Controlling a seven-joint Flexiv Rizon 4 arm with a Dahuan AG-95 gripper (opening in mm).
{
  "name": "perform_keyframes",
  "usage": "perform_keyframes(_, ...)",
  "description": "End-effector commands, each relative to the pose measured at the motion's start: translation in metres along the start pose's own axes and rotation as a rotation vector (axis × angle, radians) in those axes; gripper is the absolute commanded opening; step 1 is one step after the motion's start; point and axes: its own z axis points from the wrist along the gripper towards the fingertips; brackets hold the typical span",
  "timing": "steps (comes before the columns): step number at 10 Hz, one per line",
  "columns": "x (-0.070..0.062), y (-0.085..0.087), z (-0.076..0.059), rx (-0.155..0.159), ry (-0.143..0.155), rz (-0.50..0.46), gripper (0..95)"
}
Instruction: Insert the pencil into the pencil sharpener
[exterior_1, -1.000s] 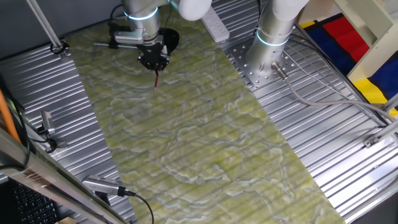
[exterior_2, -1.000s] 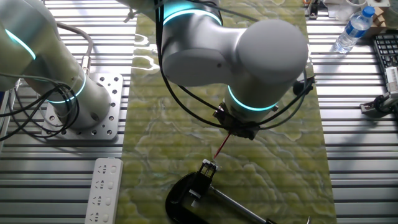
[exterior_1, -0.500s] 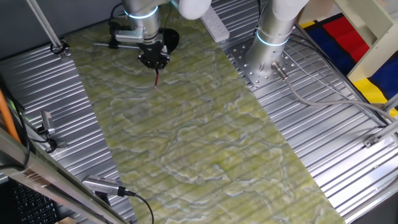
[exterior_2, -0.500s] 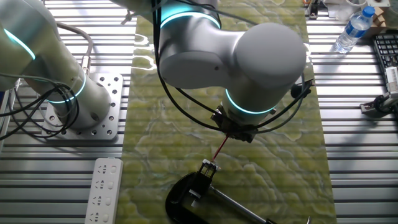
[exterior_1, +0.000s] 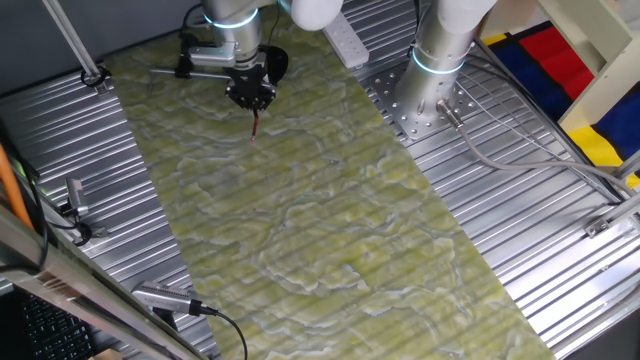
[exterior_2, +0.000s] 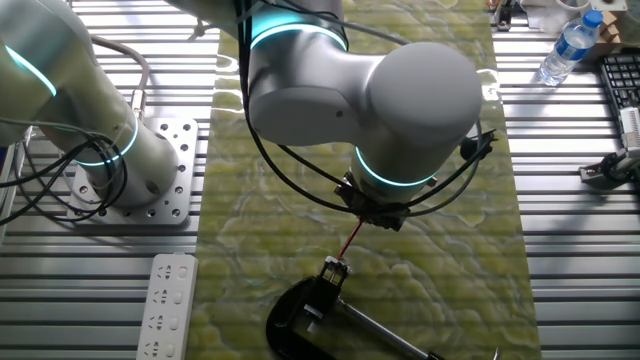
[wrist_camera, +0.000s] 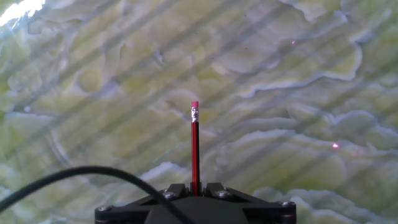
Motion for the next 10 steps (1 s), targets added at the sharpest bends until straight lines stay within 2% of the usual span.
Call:
perform_keyframes(1, -0.0001, -0.001, 0.0009, 0.005, -0.002, -0.002, 0.0)
perform_keyframes(5, -0.0001, -0.0027, 0.0008, 0.005, 0.001, -0.011, 0.0)
perform_keyframes(10, 0.0066, -0.0027, -0.0028, 0.002, 0.011, -0.03, 0.0)
